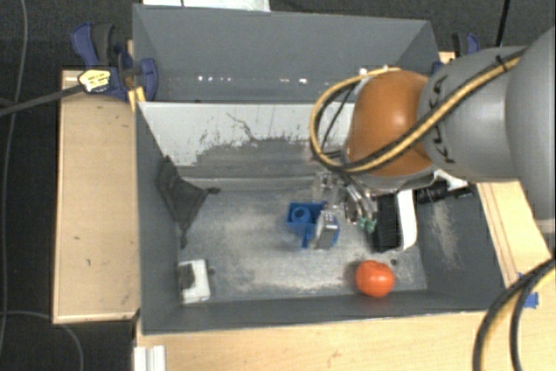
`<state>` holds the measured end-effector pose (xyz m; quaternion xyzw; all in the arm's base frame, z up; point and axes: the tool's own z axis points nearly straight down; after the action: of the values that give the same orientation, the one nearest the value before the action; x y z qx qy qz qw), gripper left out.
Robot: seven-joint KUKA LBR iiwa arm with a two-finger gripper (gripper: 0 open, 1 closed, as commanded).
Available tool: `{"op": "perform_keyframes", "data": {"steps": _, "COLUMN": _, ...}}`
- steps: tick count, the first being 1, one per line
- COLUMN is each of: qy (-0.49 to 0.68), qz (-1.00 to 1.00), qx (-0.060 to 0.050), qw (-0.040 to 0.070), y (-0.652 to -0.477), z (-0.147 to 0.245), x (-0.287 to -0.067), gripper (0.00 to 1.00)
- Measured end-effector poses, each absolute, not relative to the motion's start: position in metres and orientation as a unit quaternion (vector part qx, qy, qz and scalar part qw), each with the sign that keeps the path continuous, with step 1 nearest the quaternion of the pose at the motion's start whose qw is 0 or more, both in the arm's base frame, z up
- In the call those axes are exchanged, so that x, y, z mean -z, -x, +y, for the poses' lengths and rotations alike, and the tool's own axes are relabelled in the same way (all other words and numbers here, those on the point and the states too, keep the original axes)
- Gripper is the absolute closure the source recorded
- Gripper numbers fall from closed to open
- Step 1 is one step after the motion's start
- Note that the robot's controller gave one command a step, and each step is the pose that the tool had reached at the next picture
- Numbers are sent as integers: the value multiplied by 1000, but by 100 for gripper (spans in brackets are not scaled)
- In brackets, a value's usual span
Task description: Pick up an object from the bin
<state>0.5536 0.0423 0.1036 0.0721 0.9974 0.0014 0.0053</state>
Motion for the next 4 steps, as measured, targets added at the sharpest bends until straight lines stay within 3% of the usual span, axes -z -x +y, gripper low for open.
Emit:
{"op": "perform_keyframes", "data": {"steps": 1, "qy": -173, "qz": 985, "qx": -3, "qw": 5, "y": -559, "z": 62, "x": -88, "gripper": 100}}
{"op": "perform_keyframes", "data": {"steps": 2, "qy": -173, "qz": 985, "qx": -3, "qw": 5, "y": -559, "z": 62, "x": -88, "gripper": 100}}
{"op": "perform_keyframes", "data": {"steps": 3, "qy": -176, "qz": 984, "qx": -3, "qw": 6, "y": -557, "z": 85, "x": -181, "gripper": 100}}
{"op": "perform_keyframes", "data": {"steps": 4, "qy": -176, "qz": 984, "qx": -3, "qw": 6, "y": -557, "z": 85, "x": -181, "gripper": 100}}
